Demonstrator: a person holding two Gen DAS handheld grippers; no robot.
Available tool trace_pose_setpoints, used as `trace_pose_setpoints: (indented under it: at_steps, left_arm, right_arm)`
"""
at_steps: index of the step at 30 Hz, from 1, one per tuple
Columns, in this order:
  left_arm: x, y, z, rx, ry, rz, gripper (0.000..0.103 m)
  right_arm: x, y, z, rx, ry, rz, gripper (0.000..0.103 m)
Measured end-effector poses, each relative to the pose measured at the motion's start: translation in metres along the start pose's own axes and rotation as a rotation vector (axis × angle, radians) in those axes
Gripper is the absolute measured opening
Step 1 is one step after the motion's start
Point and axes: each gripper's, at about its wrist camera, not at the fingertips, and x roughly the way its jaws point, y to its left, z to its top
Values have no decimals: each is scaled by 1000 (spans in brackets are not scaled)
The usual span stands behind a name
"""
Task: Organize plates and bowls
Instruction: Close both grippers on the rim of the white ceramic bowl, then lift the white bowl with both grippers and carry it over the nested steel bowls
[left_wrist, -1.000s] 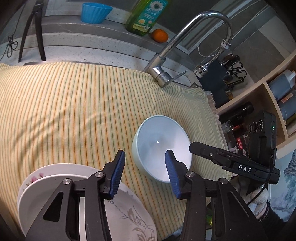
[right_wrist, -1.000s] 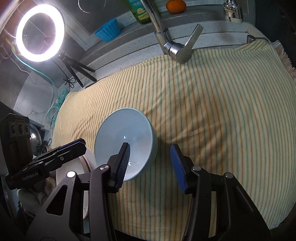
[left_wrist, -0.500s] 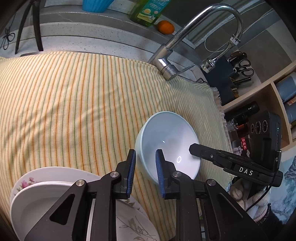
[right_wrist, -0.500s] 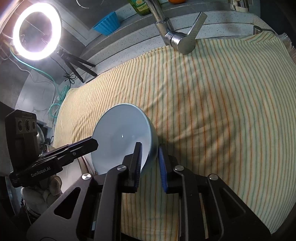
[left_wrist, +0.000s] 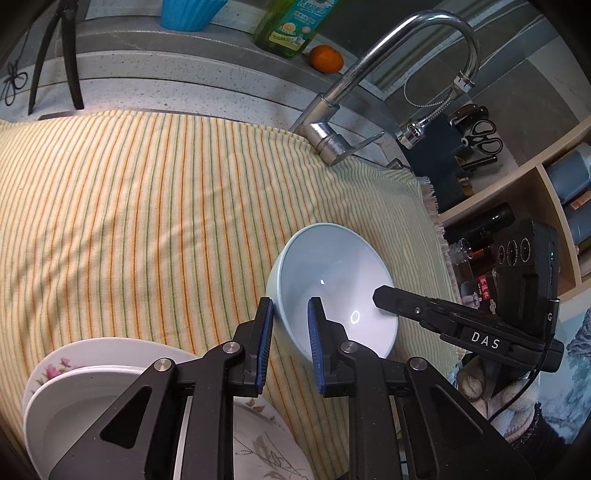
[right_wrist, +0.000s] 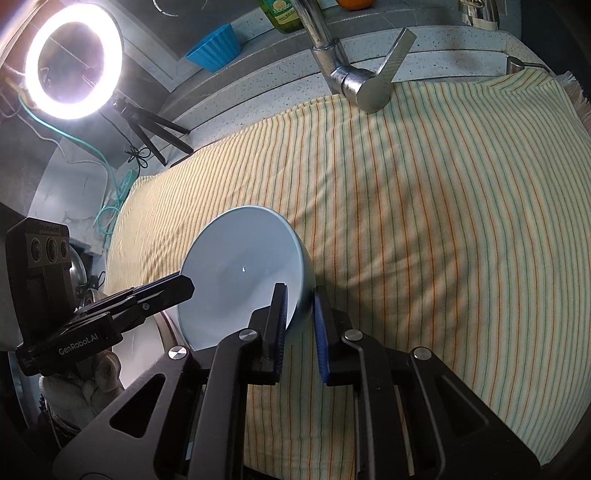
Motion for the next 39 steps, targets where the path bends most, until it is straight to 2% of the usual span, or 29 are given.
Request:
trace_pose_setpoints:
  at_steps: [11,19,28,39]
  left_arm:
    - [-41,1,-1,5,-74,-9,17]
    - [-84,11,-9,-11,-148,-4,17]
    - [-129,34,-25,-48,-216,21,17]
    - [-182,76,-50,-123,-290,57,17]
  right_arm:
    - [-21,31,5,-39,-37,27,14]
    - [-32,72,4,-94,-58,60,14]
    - [-31,126,-2,-169,-63,90,14]
    - [-10,195,-14,-263,-25,128,14]
